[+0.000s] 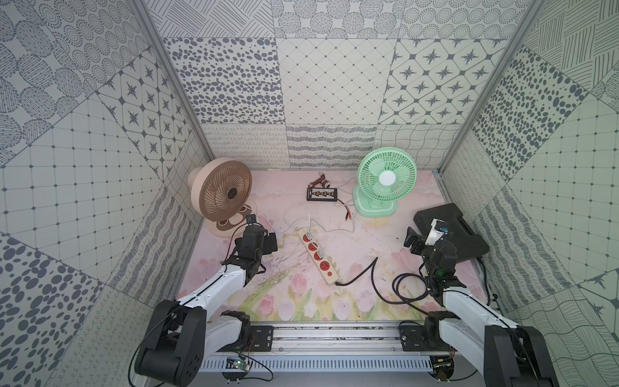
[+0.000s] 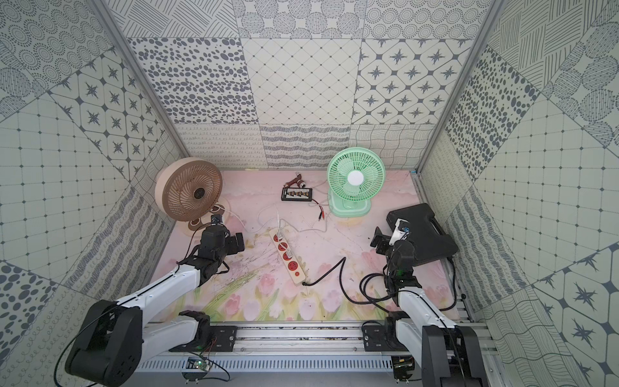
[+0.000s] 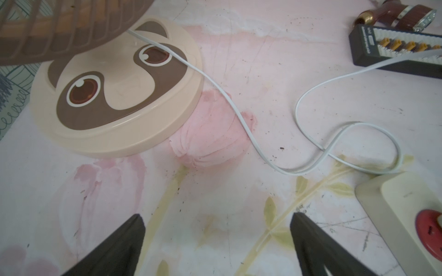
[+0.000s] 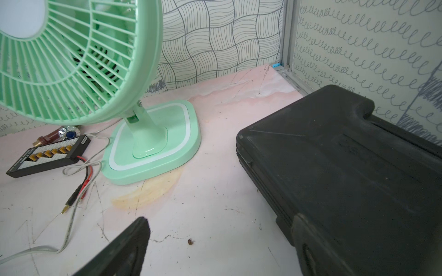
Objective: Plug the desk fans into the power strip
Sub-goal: Reset both arms
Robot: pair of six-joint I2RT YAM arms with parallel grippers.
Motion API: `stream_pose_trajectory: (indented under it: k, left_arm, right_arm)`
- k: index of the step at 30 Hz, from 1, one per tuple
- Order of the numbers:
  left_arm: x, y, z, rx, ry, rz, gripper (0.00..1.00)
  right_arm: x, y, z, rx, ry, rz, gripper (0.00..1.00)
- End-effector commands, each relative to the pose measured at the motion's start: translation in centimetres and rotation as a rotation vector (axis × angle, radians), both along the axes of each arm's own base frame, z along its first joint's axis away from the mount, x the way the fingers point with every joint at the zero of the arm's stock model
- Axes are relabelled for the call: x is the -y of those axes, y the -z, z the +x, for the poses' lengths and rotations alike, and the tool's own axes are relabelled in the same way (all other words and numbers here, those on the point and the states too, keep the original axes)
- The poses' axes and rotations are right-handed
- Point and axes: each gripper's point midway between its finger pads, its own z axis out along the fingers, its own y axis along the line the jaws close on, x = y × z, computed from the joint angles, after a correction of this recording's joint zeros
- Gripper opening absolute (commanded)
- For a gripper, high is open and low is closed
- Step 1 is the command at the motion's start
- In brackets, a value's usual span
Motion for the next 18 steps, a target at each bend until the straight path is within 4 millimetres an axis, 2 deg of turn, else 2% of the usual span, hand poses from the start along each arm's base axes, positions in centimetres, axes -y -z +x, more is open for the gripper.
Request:
stream_pose_trajectory:
  k: [1, 7, 13, 18]
  left_arm:
    - [1.3, -2.7, 3.6, 0.162, 0.103, 0.016, 0.99]
    - [0.9, -2.2, 5.1, 0.181, 0.101, 0.011, 1.00]
    - [0.8, -1.0, 6.3, 0.191, 0.117, 0.049, 0.99]
    - [1.0, -1.0, 6.0, 0.211, 0.133, 0.045, 1.00]
  right_arm:
    - [0.6, -1.8, 0.7, 0.079, 0.024, -0.034, 0.97]
    - [1.2, -1.8, 1.7, 0.089, 0.053, -0.049, 0.97]
    - [1.4, -1.7, 3.6, 0.096, 0.061, -0.059, 0.97]
    - [1.0, -0.9, 4.2, 0.137, 0.034, -0.067, 0.97]
